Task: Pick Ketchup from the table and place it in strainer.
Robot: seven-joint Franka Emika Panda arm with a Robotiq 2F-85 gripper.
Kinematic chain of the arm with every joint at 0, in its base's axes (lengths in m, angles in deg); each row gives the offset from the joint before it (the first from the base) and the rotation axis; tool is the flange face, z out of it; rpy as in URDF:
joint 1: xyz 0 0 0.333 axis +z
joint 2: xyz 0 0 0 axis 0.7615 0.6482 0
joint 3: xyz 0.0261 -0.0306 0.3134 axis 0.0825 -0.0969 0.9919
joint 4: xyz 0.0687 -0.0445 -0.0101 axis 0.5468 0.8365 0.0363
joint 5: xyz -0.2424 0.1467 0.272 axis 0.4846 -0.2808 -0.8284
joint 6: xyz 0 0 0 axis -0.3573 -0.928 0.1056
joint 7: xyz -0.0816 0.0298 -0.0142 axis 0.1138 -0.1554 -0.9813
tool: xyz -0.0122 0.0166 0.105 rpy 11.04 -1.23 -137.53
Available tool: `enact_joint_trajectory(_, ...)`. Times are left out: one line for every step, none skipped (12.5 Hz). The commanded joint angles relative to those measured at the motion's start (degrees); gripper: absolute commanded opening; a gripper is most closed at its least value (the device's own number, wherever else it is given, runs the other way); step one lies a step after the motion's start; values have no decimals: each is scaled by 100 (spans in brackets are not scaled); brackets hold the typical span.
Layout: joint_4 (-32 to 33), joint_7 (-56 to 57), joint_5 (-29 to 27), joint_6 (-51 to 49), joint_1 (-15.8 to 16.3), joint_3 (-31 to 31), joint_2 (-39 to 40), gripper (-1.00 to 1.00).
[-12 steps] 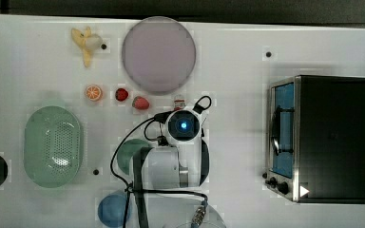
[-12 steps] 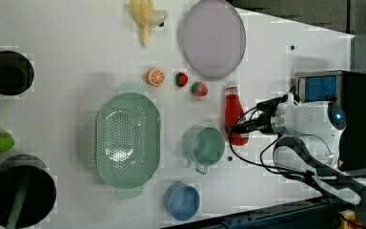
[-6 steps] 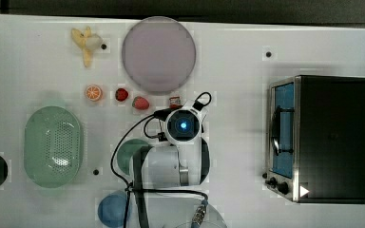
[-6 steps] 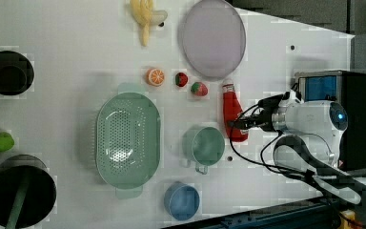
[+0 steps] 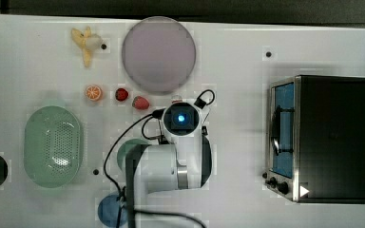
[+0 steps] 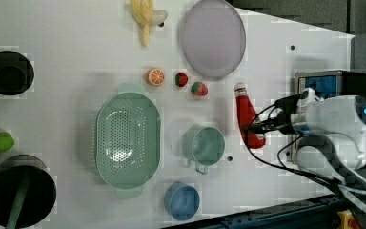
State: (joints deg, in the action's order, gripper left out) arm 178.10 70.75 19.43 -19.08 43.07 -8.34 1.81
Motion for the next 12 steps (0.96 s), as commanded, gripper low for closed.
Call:
enact_joint_trajectory(-636, -172, 7, -1050, 40, 315, -999, 25)
enact_joint_trajectory(-790, -295, -17, -1328, 80, 455, -1156, 25)
enact_joint_trajectory(-936, -524, -45, -1542, 123, 617, -1275, 25)
enact_joint_trajectory(-1069, -825, -116, -1728, 172, 795, -1362, 25)
enact_joint_trajectory(-1178, -1145, -255, -1888, 219, 983, -1410, 25)
enact_joint_trajectory(-1256, -1525, -403, -2003, 262, 1185, -1414, 25)
enact_joint_trajectory(-1295, -1966, -570, -2017, 313, 1399, -1400, 25)
enact_joint_trajectory(-1315, -2406, -696, -1994, 369, 1636, -1369, 25)
enact_joint_trajectory(-1324, -2782, -739, -1955, 420, 1880, -1319, 25)
enact_joint_trajectory(-1332, -3148, -740, -1893, 459, 2108, -1244, 25)
enact_joint_trajectory(-1339, -3497, -740, -1830, 488, 2330, -1144, 25)
enact_joint_trajectory(-1364, -3815, -742, -1747, 511, 2537, -1017, 25)
